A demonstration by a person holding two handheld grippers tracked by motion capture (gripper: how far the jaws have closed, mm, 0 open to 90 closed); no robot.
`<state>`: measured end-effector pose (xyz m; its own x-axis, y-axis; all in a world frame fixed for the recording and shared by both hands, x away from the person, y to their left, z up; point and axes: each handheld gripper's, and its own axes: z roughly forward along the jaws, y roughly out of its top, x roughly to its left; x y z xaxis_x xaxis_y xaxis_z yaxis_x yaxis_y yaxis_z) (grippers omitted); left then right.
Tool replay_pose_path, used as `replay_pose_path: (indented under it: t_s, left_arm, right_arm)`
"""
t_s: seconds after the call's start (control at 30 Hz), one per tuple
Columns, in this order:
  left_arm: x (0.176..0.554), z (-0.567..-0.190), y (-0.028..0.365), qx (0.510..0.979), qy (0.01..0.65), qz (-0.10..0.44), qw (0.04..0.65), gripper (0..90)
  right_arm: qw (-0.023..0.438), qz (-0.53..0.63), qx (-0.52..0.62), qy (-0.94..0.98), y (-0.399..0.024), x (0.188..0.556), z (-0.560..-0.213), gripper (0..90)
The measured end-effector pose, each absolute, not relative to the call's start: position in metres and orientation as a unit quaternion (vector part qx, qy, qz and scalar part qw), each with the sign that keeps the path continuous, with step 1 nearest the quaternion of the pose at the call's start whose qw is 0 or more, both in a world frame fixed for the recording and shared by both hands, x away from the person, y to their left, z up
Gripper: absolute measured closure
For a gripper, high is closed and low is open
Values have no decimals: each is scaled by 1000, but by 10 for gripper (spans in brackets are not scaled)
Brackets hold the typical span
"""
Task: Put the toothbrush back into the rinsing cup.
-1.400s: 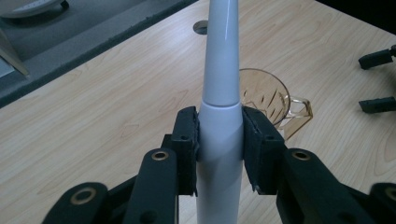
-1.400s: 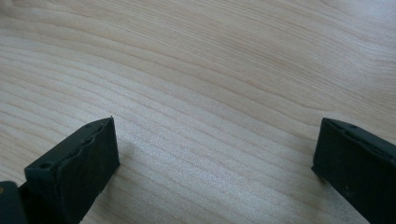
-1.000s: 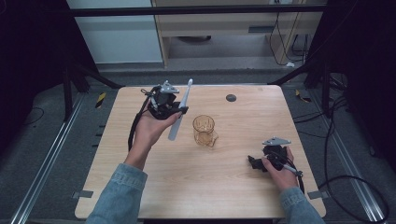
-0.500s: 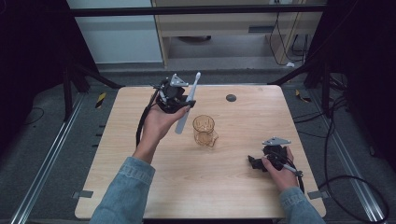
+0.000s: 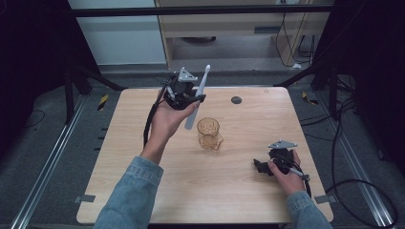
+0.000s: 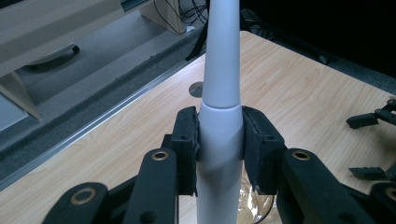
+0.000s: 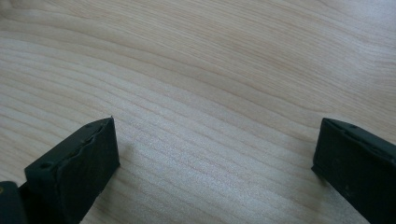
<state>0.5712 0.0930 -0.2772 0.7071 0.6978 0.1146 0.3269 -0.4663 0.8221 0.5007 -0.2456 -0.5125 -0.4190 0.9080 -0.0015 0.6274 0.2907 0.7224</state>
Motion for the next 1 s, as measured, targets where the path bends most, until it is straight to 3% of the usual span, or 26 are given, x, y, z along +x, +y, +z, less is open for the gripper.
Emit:
replay_pose_path:
  t_s: [1.0]
  left_arm:
    - [582, -282, 67, 810, 306, 218, 450, 675]
  right_arm:
    - [212, 331, 496, 774, -245, 501, -512, 3]
